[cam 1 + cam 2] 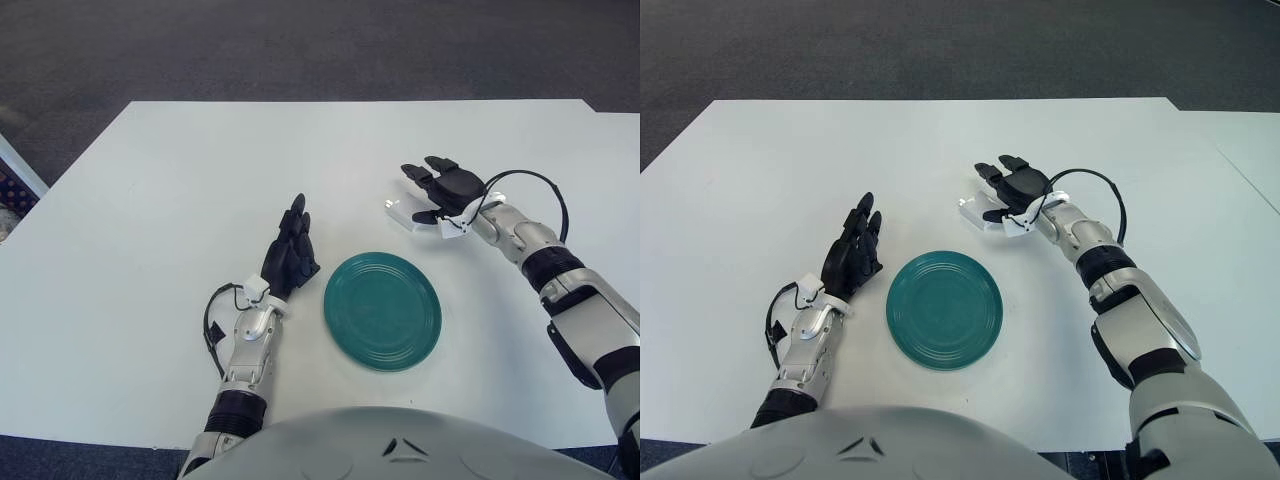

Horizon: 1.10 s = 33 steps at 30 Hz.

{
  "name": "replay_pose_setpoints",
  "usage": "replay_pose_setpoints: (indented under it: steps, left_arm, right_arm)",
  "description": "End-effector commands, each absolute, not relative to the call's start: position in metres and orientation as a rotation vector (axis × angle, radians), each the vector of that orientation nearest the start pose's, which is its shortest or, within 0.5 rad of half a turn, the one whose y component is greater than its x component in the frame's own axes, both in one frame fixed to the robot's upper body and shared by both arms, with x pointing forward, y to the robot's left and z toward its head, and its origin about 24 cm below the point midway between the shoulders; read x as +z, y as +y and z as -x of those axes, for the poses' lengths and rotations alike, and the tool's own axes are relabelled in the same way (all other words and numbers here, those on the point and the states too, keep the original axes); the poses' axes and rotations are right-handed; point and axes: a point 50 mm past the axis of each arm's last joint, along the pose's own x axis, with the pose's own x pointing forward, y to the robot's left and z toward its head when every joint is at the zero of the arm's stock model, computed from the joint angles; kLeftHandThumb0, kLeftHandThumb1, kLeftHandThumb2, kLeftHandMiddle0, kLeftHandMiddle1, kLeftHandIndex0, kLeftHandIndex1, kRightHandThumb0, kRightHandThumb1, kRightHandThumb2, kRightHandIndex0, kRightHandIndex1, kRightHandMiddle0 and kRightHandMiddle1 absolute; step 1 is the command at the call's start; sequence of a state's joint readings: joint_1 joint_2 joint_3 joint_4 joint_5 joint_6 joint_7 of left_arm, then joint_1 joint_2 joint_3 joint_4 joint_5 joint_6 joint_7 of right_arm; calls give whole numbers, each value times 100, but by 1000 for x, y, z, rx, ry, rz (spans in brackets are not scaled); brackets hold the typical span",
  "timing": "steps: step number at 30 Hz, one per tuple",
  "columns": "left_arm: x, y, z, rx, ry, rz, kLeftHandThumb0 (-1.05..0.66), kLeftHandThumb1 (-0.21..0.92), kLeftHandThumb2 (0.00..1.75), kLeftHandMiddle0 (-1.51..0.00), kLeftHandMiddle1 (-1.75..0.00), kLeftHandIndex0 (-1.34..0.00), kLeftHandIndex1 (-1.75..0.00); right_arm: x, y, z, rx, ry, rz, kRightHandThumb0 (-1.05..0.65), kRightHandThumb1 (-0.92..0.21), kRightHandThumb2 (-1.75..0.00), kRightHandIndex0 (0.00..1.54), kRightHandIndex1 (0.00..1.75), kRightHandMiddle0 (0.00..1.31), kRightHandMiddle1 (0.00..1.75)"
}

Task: Put the charger into the plate.

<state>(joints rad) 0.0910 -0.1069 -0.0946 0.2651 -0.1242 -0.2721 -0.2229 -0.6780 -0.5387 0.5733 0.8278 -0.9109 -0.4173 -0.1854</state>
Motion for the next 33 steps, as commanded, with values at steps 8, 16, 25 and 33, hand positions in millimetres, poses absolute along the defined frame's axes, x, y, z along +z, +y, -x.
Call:
replay_pose_setpoints:
  steps: [8, 16, 25, 33]
  left_arm:
    - [-24, 99, -211, -228, 135, 247, -82, 92, 97, 0, 0, 0, -5]
    - [-26, 97, -211, -247, 139, 260, -78, 92, 99, 0, 0, 0, -7]
    - [-25, 97, -210, -237, 121, 262, -81, 92, 100, 0, 0, 0, -7]
    - [-25, 98, -210, -254, 83, 247, -78, 92, 101, -1, 0, -1, -9]
  right_arm:
    - [54, -168, -337, 604, -328, 1596, -87, -92, -69, 3, 1, 0, 6]
    - [50, -168, -333, 653, -340, 1616, -89, -92, -73, 3, 0, 0, 1]
    - [46, -168, -329, 678, -355, 1610, -89, -92, -75, 3, 0, 0, 0]
    - [45, -167, -327, 692, -358, 1600, -88, -92, -77, 4, 1, 0, 0]
